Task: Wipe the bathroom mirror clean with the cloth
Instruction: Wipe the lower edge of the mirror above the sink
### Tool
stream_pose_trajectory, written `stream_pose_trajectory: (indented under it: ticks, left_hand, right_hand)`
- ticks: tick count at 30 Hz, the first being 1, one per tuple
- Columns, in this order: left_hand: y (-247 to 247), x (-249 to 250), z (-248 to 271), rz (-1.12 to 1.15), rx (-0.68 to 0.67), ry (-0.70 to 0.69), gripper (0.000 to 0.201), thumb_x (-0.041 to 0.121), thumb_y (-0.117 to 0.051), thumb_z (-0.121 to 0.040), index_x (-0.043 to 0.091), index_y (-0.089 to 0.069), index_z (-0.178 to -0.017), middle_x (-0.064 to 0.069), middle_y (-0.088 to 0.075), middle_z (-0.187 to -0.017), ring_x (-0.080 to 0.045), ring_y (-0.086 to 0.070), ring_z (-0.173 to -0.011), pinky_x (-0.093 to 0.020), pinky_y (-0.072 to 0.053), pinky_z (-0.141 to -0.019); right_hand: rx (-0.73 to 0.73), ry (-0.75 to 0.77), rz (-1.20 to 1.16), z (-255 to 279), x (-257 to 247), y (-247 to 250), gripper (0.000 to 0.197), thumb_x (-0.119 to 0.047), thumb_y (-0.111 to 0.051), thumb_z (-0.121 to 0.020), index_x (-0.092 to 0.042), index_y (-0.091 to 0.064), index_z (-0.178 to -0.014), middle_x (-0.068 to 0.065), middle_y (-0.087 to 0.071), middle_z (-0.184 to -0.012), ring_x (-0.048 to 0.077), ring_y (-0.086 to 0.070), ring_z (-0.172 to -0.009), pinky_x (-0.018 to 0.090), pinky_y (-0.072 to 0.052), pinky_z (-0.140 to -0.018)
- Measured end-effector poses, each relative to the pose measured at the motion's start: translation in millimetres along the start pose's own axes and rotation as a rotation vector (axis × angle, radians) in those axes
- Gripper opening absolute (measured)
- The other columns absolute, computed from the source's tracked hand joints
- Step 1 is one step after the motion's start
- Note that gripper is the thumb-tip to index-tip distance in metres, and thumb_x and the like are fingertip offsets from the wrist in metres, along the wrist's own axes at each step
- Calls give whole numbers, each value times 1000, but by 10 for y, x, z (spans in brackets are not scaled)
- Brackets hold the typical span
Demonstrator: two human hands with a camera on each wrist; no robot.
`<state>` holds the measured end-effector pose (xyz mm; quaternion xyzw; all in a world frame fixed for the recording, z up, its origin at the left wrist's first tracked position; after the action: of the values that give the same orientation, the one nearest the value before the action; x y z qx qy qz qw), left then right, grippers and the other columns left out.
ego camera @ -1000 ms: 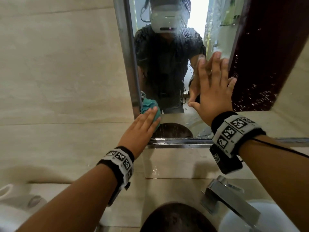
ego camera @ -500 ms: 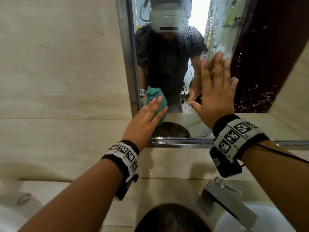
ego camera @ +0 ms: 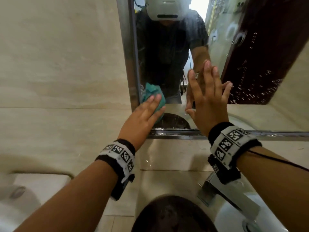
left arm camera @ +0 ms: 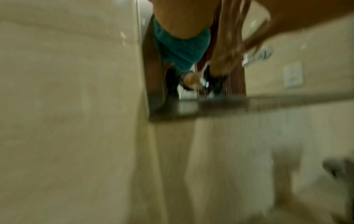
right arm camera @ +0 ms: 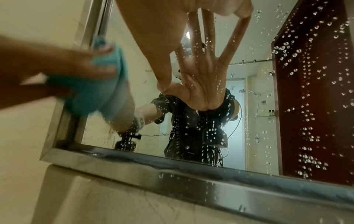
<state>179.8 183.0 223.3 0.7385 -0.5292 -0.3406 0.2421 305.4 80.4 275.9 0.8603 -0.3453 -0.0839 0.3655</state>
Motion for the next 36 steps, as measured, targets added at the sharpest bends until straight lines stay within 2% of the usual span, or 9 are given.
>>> stream_pose_trajectory:
  ticks: [3,8,13,18,22,25,28,32,36]
  left_hand:
    - [-325,128,351,-47,-165,-25,85,-12,-81,-51,6,-54,-130,-18,-48,-138,-34,-48,-125,-47,-41,-98]
    - [-279,137,249,-13,-185,-12,86,-10,-83,-52,8,-53,-130,-15,-47,-140,-32,-47,-127,-49,-46,-97]
    - [3,227,-240,80,-55,-4,82,-6,-77,-62,10,-47,-136,-16,-36,-147,-33,-35,-135,-50,-36,-105]
    - [84,223,-376,138,47,100,71,-4,-55,-72,8,-40,-140,-19,-30,-150,-34,-26,-138,-47,-20,-110]
    - [-174,388,-107,47,-127,40,87,-9,-78,-56,8,-47,-135,-17,-38,-146,-34,-38,-133,-49,-31,-102]
    - [-64,358,-129,-24,-185,-33,88,-7,-87,-44,9,-59,-126,-15,-49,-138,-32,-50,-124,-45,-32,-98]
    - [373,228,-494,-3,-69,17,85,-13,-80,-49,9,-56,-128,-17,-45,-141,-35,-45,-127,-49,-27,-99]
    - [850,162,-1136,156,171,183,77,-19,-58,-72,8,-38,-142,-21,-23,-152,-37,-20,-140,-46,-12,-111]
    - [303,516,-928,96,67,50,73,-11,-63,-70,10,-46,-137,-18,-33,-148,-34,-31,-136,-46,-22,-107]
  right_hand:
    - [7,4,10,6,-7,-10,121,-41,-85,-56,-23,-12,-151,16,-4,-156,33,-6,-143,68,-17,-103]
    - [-8,3,10,11,-8,-21,120,-42,-84,-58,-24,-11,-151,15,-3,-157,33,-4,-143,68,-16,-104]
    - [10,7,-3,19,-11,-1,119,-41,-84,-58,-23,-12,-151,15,-4,-157,32,-5,-144,68,-15,-104]
    - [19,26,-36,48,23,4,110,-38,-80,-66,-27,-11,-151,10,-4,-158,27,-4,-144,65,-17,-107]
    - [119,65,-102,96,246,232,97,-28,-77,-71,-22,-19,-150,15,-16,-155,31,-24,-137,55,-32,-102]
    - [67,-24,-124,-5,584,381,110,-43,-78,-65,-19,-12,-151,20,-8,-155,37,-18,-140,58,-24,-107]
    - [-3,-71,-109,-103,705,364,118,-49,-77,-62,-18,-6,-151,21,2,-156,38,-4,-143,62,-19,-109]
    - [-5,-117,-108,-108,675,260,116,-40,-78,-66,-21,-2,-151,19,3,-156,37,0,-143,65,-19,-107]
    - [-14,-116,-124,-112,694,204,123,-39,-83,-60,-22,-1,-151,17,5,-156,36,1,-143,66,-17,-107]
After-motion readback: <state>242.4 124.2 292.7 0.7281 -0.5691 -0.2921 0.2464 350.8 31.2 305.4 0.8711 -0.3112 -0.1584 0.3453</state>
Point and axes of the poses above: each hand's wrist, its own z-axis away from the middle knuckle, its own y-axis out of the back of the hand, x = y × z, the point moved 8 cm from there along -z, towards the middle knuckle
